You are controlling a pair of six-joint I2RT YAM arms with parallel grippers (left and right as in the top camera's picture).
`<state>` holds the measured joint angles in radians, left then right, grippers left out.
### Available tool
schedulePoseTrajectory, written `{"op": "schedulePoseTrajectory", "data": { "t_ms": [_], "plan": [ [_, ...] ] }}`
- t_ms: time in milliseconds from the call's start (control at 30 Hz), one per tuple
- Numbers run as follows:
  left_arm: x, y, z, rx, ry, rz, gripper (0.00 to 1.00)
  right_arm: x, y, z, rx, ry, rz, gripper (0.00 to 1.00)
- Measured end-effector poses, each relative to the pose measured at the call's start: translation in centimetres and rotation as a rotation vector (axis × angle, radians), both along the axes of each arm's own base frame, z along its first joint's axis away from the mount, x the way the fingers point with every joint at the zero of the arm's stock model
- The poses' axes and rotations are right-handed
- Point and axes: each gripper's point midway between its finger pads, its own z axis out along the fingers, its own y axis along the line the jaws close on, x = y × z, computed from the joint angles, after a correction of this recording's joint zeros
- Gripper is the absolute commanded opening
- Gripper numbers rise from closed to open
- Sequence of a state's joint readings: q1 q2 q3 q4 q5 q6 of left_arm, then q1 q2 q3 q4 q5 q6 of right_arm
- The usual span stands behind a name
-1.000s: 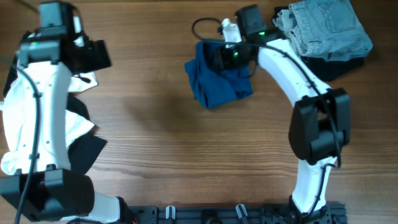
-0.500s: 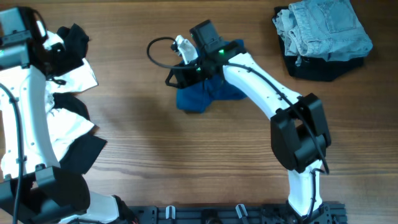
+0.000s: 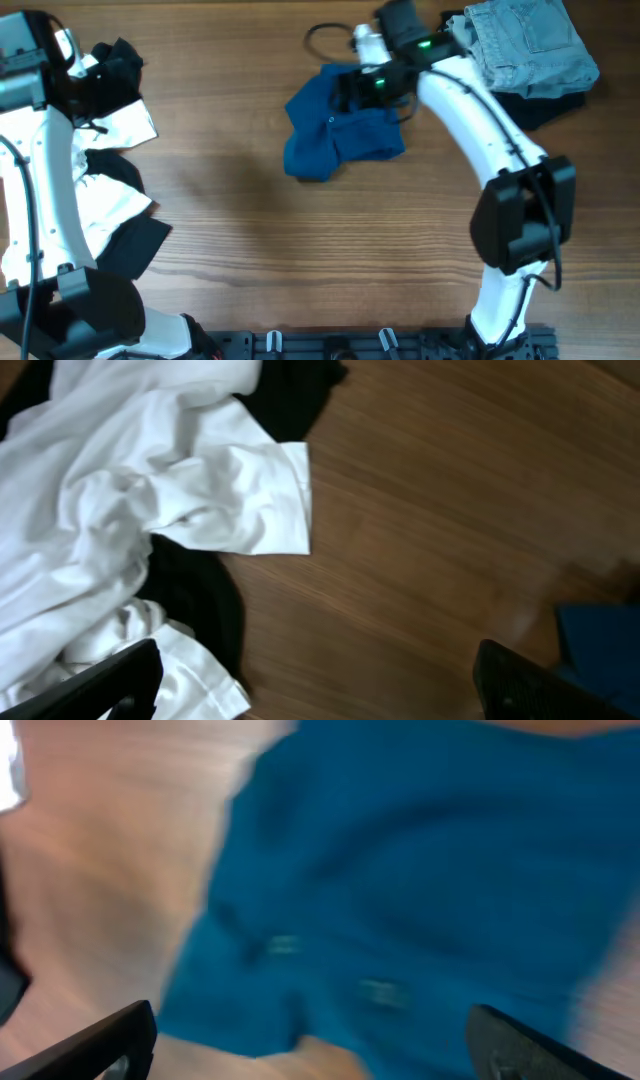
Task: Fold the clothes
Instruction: 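Lower the teal bundle onto the table and regrasp it with the right gripper, then carry the teal bundle with the right gripper toward the jeans stack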
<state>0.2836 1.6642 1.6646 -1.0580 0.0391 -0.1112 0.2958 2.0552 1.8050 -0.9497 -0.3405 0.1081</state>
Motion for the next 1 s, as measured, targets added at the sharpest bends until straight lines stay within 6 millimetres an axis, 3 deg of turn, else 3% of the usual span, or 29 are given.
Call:
{"op": "schedulePoseTrajectory", "data": {
  "t_ms": [200, 300, 700, 900, 933, 967, 1000],
  "plan": [
    [0.6, -2.5, 0.0, -0.011, -0.003, -0.064, 1.00, 1.8, -6.6, -1.0, 0.045, 0.028, -0.118, 1.00],
    [0.7, -3.1, 0.0, -0.013, -0.004, -0.080, 1.00, 2.4, -7.6, -1.8, 0.092, 0.043, -0.120, 1.00],
    [0.3, -3.3, -0.2, -0.018, 0.016, -0.082, 1.00, 1.9, -3.8, -9.0, 0.299, 0.206, -0.026, 1.00],
    [0.3, -3.3, -0.3, -0.018, 0.018, -0.082, 1.00, 1.3, -1.4, -9.3, 0.416, 0.239, 0.030, 1.00],
    [0.3, -3.3, -0.3, -0.019, 0.018, -0.082, 1.00, 1.1, -0.7, -9.3, 0.433, 0.244, 0.045, 0.87],
    [0.3, -3.3, -0.3, -0.018, 0.019, -0.082, 1.00, 0.9, 0.1, -9.2, 0.446, 0.245, 0.063, 0.63],
    [0.3, -3.3, -0.3, -0.019, 0.018, -0.082, 1.00, 0.8, 0.7, -9.1, 0.455, 0.241, 0.080, 0.45]
  ]
}}
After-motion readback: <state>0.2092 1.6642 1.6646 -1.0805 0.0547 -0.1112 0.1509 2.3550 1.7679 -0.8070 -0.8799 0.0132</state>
